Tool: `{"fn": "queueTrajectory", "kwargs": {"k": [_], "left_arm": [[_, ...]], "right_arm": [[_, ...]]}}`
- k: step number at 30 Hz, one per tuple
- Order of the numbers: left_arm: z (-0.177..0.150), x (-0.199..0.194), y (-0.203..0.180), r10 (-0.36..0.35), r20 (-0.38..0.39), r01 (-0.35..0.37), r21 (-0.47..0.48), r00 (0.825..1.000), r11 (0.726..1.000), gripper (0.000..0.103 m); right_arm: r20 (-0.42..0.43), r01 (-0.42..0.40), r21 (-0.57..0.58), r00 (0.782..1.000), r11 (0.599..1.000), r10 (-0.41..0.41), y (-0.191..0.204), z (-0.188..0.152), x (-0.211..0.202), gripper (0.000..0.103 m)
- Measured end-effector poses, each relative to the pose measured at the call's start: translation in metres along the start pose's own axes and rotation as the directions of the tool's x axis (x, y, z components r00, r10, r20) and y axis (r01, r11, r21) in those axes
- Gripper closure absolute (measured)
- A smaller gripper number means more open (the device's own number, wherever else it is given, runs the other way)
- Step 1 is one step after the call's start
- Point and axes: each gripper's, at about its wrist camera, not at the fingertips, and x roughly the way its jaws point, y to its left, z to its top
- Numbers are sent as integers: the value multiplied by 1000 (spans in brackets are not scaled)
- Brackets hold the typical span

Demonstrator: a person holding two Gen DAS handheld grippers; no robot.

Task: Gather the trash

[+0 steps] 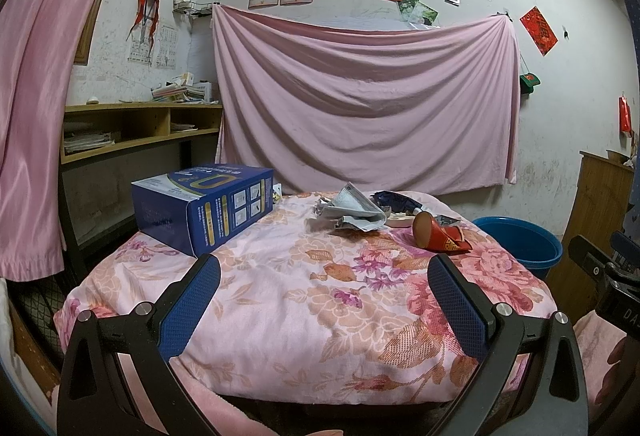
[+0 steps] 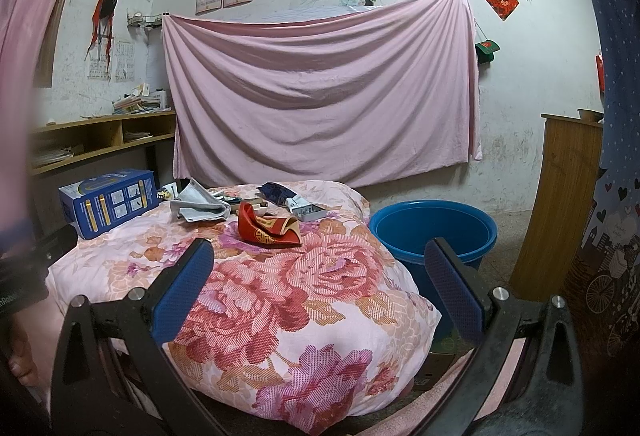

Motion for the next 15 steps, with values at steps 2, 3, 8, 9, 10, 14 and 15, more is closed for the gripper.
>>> {"fn": "queueTrajectory", "kwargs": {"k": [2, 3, 8, 9, 10, 14, 15], "left_arm": [[0, -3, 4, 0, -1, 0, 1, 1000, 1000, 1], [0, -3, 3, 1, -2, -1, 0, 1000, 1000, 1], [0, -3, 3, 0, 0, 0, 0, 1000, 1000, 1], [0, -3, 3, 1, -1, -1, 0, 1000, 1000, 1], [0, -3, 3, 2, -2, -2, 1, 1000, 1000, 1], [1, -2, 1, 1, -2, -1, 2, 1000, 1000, 1], [1, -2, 1, 1, -1, -1, 1, 1000, 1000, 1]], "right_arm": [[-1, 0, 0, 1000, 1000, 0, 0, 1, -1, 0], [-1, 0, 0, 1000, 1000, 0, 0, 1, -1, 0], [-1, 0, 1, 1000, 1000, 0, 0, 1, -1, 0], [-2, -1, 2, 1000, 1000, 1, 0, 0, 0, 0], [-2, 0, 1, 1000, 1000, 0, 0, 1, -1, 0], [-2, -5, 7, 1000, 1000, 5, 2, 4, -4, 0], [-3, -8, 10, 1000, 1000, 8, 2, 4, -4, 0]]}}
